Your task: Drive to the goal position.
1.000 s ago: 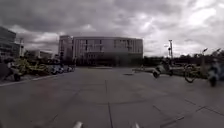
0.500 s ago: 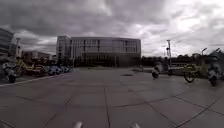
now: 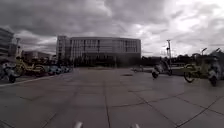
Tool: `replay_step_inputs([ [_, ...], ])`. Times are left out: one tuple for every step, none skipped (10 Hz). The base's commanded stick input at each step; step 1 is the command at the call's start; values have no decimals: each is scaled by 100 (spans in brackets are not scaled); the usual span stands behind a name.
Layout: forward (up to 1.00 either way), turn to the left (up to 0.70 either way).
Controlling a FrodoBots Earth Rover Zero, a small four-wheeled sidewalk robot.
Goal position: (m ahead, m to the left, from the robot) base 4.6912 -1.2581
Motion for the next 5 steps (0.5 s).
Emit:
replay_step_inputs([
  [70,-31],
  [70,-32],
  [70,-32],
  [70,-32],
  [70,-32],
])
